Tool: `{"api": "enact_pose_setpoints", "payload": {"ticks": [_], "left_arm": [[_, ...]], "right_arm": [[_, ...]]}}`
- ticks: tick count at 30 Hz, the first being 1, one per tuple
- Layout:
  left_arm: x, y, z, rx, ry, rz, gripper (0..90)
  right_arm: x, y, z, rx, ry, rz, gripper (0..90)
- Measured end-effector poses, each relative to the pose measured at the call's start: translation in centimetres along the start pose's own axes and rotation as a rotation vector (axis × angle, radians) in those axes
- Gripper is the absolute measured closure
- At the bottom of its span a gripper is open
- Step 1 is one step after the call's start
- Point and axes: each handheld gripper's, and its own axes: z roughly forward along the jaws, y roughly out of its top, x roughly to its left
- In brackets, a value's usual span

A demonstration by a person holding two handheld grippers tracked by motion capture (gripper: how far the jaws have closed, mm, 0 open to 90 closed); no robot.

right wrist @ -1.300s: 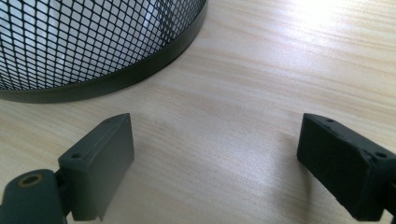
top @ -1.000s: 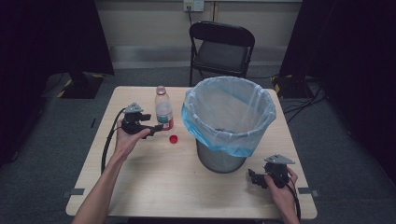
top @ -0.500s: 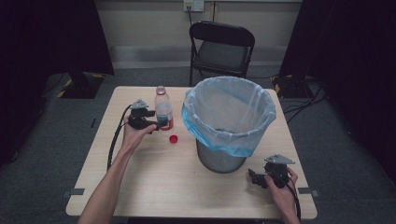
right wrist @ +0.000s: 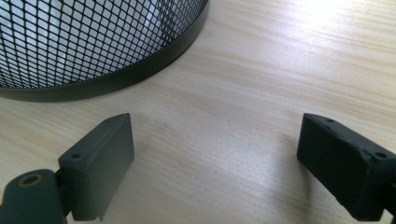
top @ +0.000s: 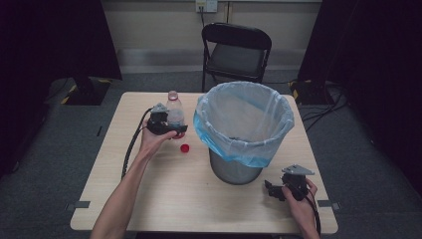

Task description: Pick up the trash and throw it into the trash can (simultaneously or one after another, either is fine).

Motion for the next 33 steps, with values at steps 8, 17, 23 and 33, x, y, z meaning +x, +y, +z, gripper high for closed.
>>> {"api": "enact_pose_setpoints", "payload": {"ticks": [8, 17, 23, 33], "left_arm": [[-0.1, 0.0, 0.5, 0.006, 0.023, 0.007, 27.8], [-0.2, 0.2, -0.1, -0.010, -0.003, -0.017, 28.8], [-0.7, 0.5, -1.2, -0.064, -0.022, -0.034, 28.8], [-1.4, 0.7, -2.9, -0.090, -0.048, -0.042, 28.8]], "right_arm": [[0.0, 0.0, 0.0, 0.000, 0.002, -0.001, 10.3], [0.0, 0.0, 0.0, 0.000, 0.002, -0.002, 10.3], [0.0, 0.0, 0.0, 0.000, 0.002, -0.002, 10.3], [0.0, 0.0, 0.0, 0.000, 0.002, -0.002, 10.3]]}}
